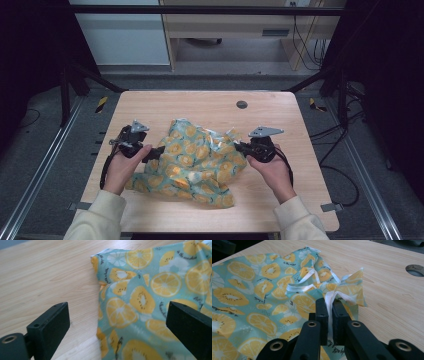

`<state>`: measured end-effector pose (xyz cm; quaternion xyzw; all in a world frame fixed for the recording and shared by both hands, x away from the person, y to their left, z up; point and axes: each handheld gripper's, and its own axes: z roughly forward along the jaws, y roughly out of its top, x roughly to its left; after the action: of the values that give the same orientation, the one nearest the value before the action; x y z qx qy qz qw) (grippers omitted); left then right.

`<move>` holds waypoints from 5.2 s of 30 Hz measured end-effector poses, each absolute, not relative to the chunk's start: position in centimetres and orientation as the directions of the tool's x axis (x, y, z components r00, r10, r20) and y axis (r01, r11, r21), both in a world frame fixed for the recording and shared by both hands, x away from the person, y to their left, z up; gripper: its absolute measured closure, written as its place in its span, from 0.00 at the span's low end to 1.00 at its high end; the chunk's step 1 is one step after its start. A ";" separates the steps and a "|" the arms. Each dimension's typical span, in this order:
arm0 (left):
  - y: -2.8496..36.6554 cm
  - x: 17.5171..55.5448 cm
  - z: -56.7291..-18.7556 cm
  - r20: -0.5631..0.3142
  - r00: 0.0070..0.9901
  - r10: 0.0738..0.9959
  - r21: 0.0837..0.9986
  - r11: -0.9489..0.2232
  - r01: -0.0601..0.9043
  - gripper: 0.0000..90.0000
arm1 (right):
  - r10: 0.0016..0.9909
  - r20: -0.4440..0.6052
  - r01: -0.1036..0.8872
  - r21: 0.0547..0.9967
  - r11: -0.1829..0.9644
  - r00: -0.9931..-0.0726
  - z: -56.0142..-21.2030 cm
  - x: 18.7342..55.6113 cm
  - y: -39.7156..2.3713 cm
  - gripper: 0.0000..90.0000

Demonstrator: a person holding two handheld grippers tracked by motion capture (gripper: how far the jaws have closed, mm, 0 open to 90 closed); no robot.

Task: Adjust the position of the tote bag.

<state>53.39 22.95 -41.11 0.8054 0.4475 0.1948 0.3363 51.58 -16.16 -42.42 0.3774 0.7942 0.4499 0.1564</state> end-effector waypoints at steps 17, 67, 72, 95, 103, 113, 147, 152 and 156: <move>21.3 55.0 -43.0 -0.031 0.530 0.848 0.608 -0.404 0.683 0.42 | 0.738 0.094 0.452 0.839 0.303 -0.668 -42.4 51.6 -16.6 0.95; 26.3 48.1 -39.3 0.076 0.512 0.856 0.809 -0.353 0.470 1.00 | 0.742 -0.076 0.239 0.920 0.309 -0.666 -34.7 48.6 -17.3 1.00; 26.8 47.9 -39.5 0.071 0.510 0.857 0.811 -0.347 0.470 1.00 | 0.748 -0.078 0.242 0.920 0.309 -0.659 -34.6 49.1 -17.1 1.00; 28.8 41.1 -39.8 0.081 0.530 0.844 0.883 -0.307 0.354 1.00 | 0.703 -0.087 0.138 0.957 0.256 -0.706 -33.6 44.5 -17.5 1.00; 29.4 39.6 -41.0 0.079 0.556 0.827 0.875 -0.325 0.359 1.00 | 0.669 -0.031 0.143 0.968 0.204 -0.743 -34.9 41.7 -17.7 1.00; 29.6 38.3 -42.3 0.074 0.593 0.802 0.854 -0.358 0.377 1.00 | 0.636 0.028 0.174 0.970 0.168 -0.771 -37.2 40.6 -18.6 1.00; 27.4 39.1 -46.0 0.104 0.702 0.705 0.695 -0.556 0.455 1.00 | 0.438 0.033 0.206 0.912 0.354 -0.898 -42.5 39.6 -18.8 1.00; 27.1 39.4 -46.5 0.111 0.705 0.701 0.676 -0.573 0.463 1.00 | 0.427 0.029 0.225 0.881 0.417 -0.904 -43.5 39.9 -18.0 1.00; 27.1 39.6 -46.6 0.120 0.705 0.699 0.669 -0.581 0.463 1.00 | 0.430 0.029 0.245 0.855 0.457 -0.902 -44.2 40.2 -17.4 1.00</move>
<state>39.60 27.12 -46.61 0.8688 0.3344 0.1893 0.3123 40.25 -17.42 -44.24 0.1990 0.8481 0.4816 0.0961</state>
